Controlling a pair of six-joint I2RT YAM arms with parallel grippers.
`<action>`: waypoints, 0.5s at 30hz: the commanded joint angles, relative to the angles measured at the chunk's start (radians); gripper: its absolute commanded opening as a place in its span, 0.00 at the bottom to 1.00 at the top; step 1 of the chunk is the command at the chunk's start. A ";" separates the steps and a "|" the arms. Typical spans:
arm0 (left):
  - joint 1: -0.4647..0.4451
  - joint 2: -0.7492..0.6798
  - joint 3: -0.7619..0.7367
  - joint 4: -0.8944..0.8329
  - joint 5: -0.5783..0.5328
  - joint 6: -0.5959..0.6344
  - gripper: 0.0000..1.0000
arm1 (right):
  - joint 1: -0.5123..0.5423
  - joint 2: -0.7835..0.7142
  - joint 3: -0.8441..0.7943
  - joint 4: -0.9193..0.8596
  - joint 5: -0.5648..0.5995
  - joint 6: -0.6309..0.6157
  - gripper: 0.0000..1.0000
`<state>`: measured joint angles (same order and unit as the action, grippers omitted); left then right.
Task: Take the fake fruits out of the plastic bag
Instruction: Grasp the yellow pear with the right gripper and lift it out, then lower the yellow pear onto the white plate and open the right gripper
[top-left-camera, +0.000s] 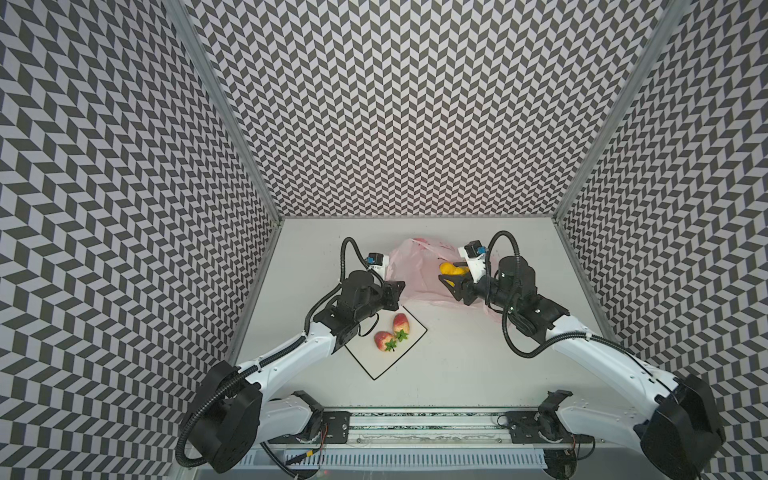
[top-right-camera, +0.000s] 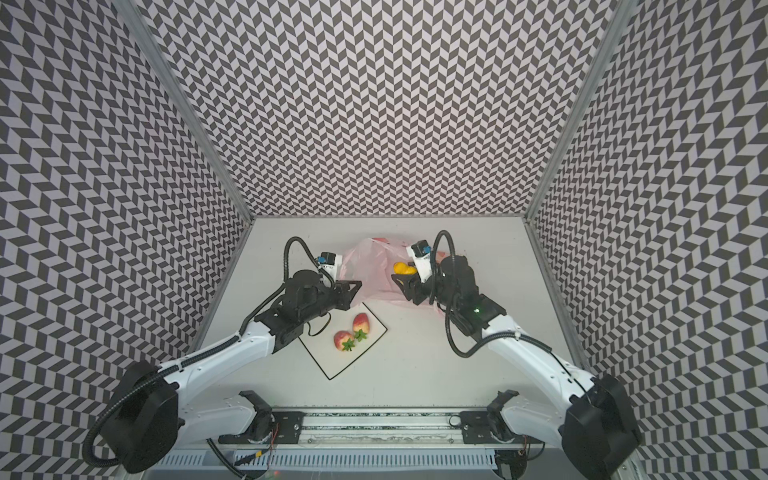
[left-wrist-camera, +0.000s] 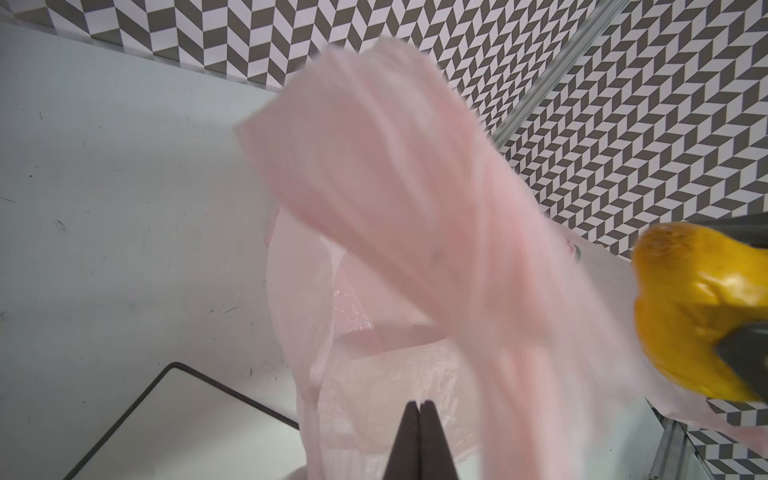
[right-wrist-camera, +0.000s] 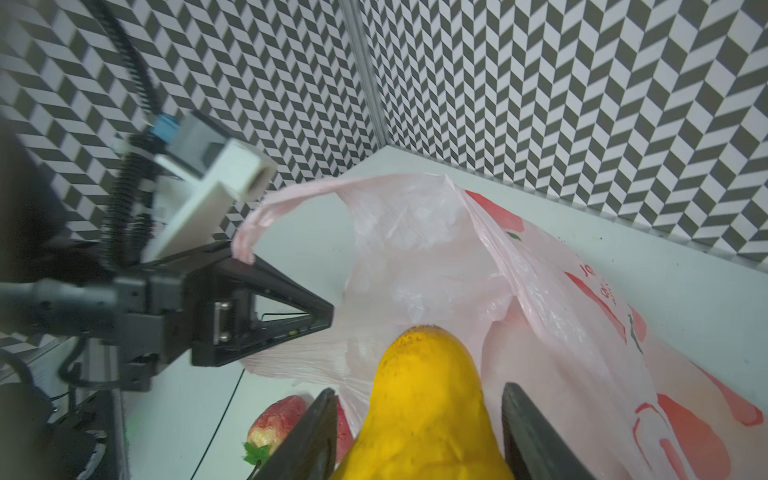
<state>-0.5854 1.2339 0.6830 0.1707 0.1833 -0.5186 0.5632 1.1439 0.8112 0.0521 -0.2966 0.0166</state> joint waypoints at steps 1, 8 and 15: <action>0.018 0.012 0.045 0.051 0.041 -0.006 0.00 | 0.027 -0.050 -0.014 0.033 -0.074 -0.021 0.38; 0.047 0.040 0.065 0.055 0.079 0.004 0.00 | 0.193 -0.070 -0.039 0.029 -0.031 -0.024 0.38; 0.106 0.069 0.106 0.023 0.129 0.044 0.00 | 0.435 0.085 -0.075 0.155 0.100 -0.031 0.37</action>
<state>-0.5041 1.2907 0.7433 0.1928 0.2764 -0.5049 0.9302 1.1690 0.7494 0.1017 -0.2745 0.0044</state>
